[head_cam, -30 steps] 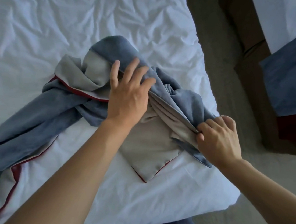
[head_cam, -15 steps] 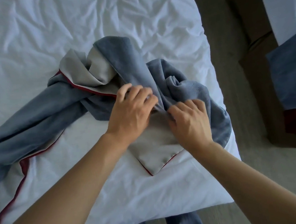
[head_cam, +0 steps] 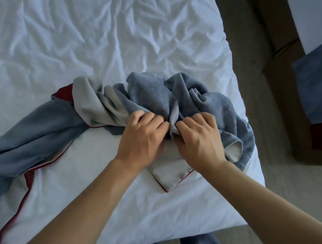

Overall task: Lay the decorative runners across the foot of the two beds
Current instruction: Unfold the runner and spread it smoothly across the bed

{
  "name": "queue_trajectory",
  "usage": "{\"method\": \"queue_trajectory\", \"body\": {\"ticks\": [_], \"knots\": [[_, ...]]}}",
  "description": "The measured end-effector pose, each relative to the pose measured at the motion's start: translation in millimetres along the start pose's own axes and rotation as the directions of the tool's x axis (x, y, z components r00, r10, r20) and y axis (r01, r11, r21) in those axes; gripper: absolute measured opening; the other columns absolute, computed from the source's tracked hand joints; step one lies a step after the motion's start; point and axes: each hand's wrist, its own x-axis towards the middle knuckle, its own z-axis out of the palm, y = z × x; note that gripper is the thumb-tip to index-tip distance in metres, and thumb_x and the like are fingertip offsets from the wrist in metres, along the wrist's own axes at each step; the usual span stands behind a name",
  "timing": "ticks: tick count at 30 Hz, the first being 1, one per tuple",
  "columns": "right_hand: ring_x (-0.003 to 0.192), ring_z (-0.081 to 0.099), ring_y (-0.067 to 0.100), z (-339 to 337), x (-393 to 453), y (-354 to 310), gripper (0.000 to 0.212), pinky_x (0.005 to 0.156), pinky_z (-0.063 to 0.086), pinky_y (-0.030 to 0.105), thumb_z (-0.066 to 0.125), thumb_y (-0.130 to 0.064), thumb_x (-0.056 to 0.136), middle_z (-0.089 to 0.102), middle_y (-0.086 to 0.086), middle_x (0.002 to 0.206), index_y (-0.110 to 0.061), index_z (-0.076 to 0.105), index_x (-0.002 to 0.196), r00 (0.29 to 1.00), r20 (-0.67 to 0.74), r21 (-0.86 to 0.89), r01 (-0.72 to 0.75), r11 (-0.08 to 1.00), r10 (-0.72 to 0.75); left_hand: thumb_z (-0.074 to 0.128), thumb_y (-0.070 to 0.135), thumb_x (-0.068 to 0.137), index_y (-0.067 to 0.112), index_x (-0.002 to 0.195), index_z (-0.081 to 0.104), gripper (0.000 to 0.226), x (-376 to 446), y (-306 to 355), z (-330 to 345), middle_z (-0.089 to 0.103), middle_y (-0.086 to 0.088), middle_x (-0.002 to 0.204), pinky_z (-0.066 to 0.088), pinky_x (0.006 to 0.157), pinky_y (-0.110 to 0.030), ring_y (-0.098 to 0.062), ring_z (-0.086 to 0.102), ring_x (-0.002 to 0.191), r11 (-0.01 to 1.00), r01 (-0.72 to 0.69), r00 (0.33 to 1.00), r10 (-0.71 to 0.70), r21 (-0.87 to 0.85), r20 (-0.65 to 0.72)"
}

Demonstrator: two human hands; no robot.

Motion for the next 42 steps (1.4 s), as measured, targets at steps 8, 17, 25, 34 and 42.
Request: {"method": "queue_trajectory", "body": {"ticks": [8,17,25,34,42], "knots": [[0.066,0.047,0.028,0.7,-70.4,-11.8,0.027,0.08,0.045,0.04,0.069,-0.003,0.075,0.047,0.001,0.06,-0.018,0.051,0.061,0.974,0.223,-0.023,0.045,0.999,-0.039,0.05,0.012,0.076,0.014,0.116,0.065,0.043,30.7,-1.3,-13.9,0.061,-0.004,0.124,0.027,0.111,-0.044,-0.026,0.055,0.118,0.988,-0.085,0.996,0.08,-0.125,-0.046],[0.072,0.048,0.022,-19.2,-55.9,-15.7,0.039,0.09,0.04,0.038,0.049,-0.044,0.098,0.054,-0.002,0.068,-0.017,0.065,0.074,0.991,0.136,0.163,-0.039,0.986,0.016,0.06,0.025,0.086,0.017,0.13,0.049,0.046,111.9,39.8,7.7,0.063,-0.002,0.118,0.014,0.117,-0.045,-0.025,0.054,0.116,0.994,-0.047,0.933,0.007,0.103,0.359],[0.119,0.051,0.03,-29.9,-31.9,82.2,0.054,0.108,0.031,0.043,0.064,-0.041,0.087,0.058,0.006,0.127,-0.018,0.052,0.134,0.796,0.282,-0.194,-0.499,0.845,0.535,0.056,0.026,0.086,0.025,0.08,0.061,0.008,104.2,53.2,-8.6,0.059,0.003,0.083,0.026,0.099,-0.038,-0.023,0.052,0.098,0.96,-0.27,0.764,0.166,0.074,0.624],[0.075,0.056,0.031,-28.1,-69.1,78.9,0.018,0.102,0.041,0.052,0.071,-0.008,0.067,0.054,0.001,0.064,-0.016,0.055,0.064,0.898,0.21,-0.082,-0.377,0.923,0.386,0.048,0.032,0.095,0.023,0.094,0.067,0.021,149.9,77.5,18.8,0.064,0.001,0.102,0.033,0.094,-0.039,-0.023,0.055,0.095,0.985,-0.13,0.919,0.163,-0.116,0.358],[0.088,0.056,0.02,-37.7,-95.1,102.2,0.023,0.115,0.028,0.047,0.049,-0.034,0.097,0.061,-0.005,0.08,-0.02,0.064,0.085,0.886,0.144,0.065,-0.454,0.889,0.441,0.046,0.03,0.093,0.025,0.102,0.055,0.014,154.9,107.4,48.3,0.065,-0.002,0.097,0.029,0.096,-0.041,-0.023,0.05,0.085,0.955,-0.295,0.68,0.207,0.004,0.703]]}}
